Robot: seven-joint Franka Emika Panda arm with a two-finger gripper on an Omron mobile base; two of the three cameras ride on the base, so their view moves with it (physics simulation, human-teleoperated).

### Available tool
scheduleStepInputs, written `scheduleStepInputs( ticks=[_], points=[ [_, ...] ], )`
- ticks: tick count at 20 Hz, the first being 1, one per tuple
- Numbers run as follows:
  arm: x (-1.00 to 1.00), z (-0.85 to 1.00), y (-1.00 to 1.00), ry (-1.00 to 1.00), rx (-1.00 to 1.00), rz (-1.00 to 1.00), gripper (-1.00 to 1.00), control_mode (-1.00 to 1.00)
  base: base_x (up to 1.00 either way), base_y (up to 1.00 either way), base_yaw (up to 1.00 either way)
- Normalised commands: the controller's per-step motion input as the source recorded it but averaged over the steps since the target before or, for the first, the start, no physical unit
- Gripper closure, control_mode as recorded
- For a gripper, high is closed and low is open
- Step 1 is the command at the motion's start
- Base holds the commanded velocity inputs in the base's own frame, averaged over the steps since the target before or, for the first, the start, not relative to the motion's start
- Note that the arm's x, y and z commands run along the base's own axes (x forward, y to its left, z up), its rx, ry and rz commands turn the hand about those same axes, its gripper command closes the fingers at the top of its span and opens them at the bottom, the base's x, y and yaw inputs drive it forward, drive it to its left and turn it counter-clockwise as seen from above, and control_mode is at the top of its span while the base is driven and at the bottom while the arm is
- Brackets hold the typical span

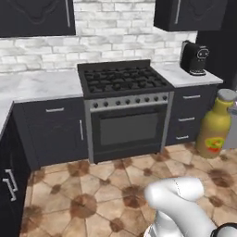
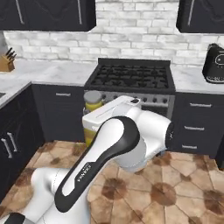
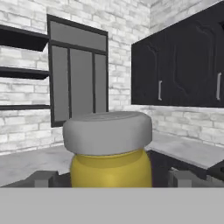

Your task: There is a wine glass and glass cup on the dining counter. Place the wine bottle next to the wine glass and the juice bottle next to the glass cup.

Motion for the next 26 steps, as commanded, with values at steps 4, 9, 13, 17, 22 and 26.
scheduleStepInputs(
  ticks=[4, 9, 13, 17, 22, 26],
  points=[
    [0.0, 0.0, 0.0, 0.0, 0.0, 0.0, 1.0, 1.0, -0.44, -0.01, -0.78],
    [0.0, 0.0, 0.0, 0.0, 0.0, 0.0, 1.0, 1.0, -0.42, -0.06, -0.77],
    [0.0, 0.0, 0.0, 0.0, 0.0, 0.0, 1.0, 1.0, -0.38, -0.11, -0.77],
    [0.0, 0.0, 0.0, 0.0, 0.0, 0.0, 1.0, 1.0, -0.06, -0.24, -0.67],
    [0.0, 0.0, 0.0, 0.0, 0.0, 0.0, 1.0, 1.0, 0.78, 0.05, -0.38],
    [0.0, 0.0, 0.0, 0.0, 0.0, 0.0, 1.0, 1.0, 1.0, 0.1, -0.27]
  ],
)
